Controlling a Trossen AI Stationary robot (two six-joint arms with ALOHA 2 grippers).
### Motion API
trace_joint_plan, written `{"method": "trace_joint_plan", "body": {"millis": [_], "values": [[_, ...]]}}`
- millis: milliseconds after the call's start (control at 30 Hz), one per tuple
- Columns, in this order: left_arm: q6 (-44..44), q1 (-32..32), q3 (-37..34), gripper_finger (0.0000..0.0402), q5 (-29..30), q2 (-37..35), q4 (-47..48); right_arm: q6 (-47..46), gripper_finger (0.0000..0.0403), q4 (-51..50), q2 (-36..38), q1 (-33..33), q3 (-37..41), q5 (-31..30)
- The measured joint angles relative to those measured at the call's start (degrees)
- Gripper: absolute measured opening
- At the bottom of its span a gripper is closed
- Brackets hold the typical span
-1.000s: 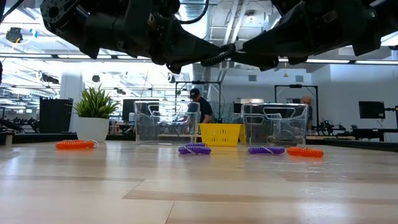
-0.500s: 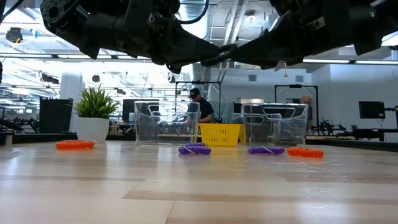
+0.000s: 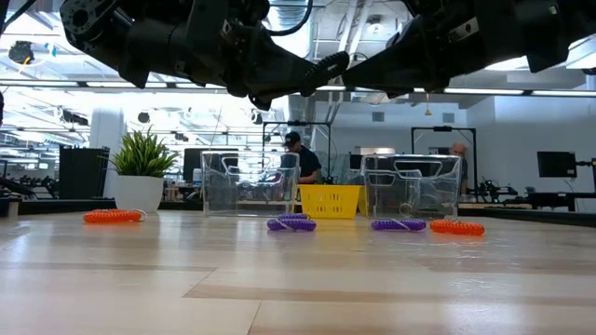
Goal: Sort spring keychains
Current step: Put the black spring keychain into the right transparent bin
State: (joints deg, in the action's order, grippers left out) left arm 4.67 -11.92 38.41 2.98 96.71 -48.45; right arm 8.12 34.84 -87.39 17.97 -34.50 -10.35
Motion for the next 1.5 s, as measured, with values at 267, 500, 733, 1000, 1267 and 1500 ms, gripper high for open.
{"method": "trace_joint_plan", "body": {"millis": [267, 500, 733, 1000, 1267, 1500], "values": [[-0.39, 0.0, 0.0, 0.0063, 0.01, 0.0, 0.57, -0.11, 0.0001, -6.3, 0.0, 0.82, -2.84, -0.33], [-0.42, 0.02, 0.0, 0.0129, 0.02, 0.0, 1.34, -0.2, 0.0001, -8.9, 0.0, 0.79, -2.95, -2.24], [-0.44, 0.04, 0.0, 0.017, 0.92, 0.0, 2.35, -0.67, 0.0, -11.73, 0.54, 0.77, -2.95, -4.84], [-0.52, 1.51, 0.0, 0.0175, 7.1, 0.0, 8.01, -4.23, 0.0, -19.53, 4.85, 0.79, -2.95, -17.82], [-2.15, 2.99, 0.0, 0.0172, 7.1, 0.0, 10.32, -11.46, 0.0, -29.39, 12.19, 0.31, -1.34, -40.91], [-2.21, 2.99, 0.0, 0.0171, 7.08, 0.0, 10.32, -25.13, 0.0, -46.81, 17.99, -6.23, -0.46, -51.34]]}}
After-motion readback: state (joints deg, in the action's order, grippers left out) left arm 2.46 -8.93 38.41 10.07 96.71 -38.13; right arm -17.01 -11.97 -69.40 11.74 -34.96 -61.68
